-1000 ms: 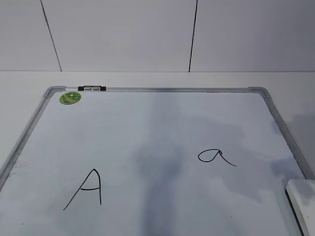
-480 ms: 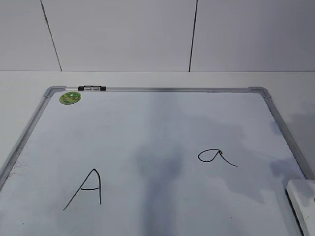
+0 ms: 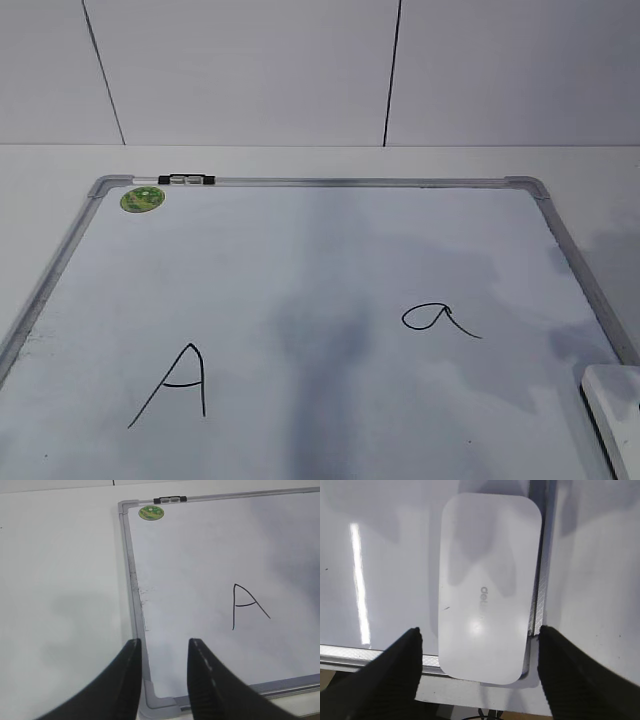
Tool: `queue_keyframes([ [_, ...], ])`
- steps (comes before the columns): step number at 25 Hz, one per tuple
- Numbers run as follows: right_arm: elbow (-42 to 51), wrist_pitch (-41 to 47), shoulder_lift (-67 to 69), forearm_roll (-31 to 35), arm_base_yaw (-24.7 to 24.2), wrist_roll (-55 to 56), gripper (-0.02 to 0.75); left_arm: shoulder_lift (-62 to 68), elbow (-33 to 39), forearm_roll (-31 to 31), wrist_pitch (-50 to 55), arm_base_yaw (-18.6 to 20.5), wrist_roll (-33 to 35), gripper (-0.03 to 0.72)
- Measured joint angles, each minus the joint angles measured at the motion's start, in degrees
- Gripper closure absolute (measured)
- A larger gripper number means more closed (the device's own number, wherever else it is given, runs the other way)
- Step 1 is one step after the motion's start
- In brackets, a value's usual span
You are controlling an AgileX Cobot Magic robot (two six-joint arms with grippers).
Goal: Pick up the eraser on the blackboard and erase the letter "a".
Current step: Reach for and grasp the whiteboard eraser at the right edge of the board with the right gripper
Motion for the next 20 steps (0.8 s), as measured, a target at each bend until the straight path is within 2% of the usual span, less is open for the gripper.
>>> queue_keyframes([
  [7, 0.0, 0.33, 0.0, 0.0, 0.0, -0.02, 0.165, 1.09, 0.0, -0.1, -0.16, 0.0, 0.0, 0.443],
  [14, 0.0, -0.53, 0.0, 0.0, 0.0, -0.02, 0.166, 11.5, -1.07, -2.54, -4.76, 0.0, 0.0, 0.433],
  [20, 0.0, -0.18, 0.0, 0.23, 0.0, -0.02, 0.165, 20.87, -2.62, -6.32, -11.91, 0.0, 0.0, 0.368],
])
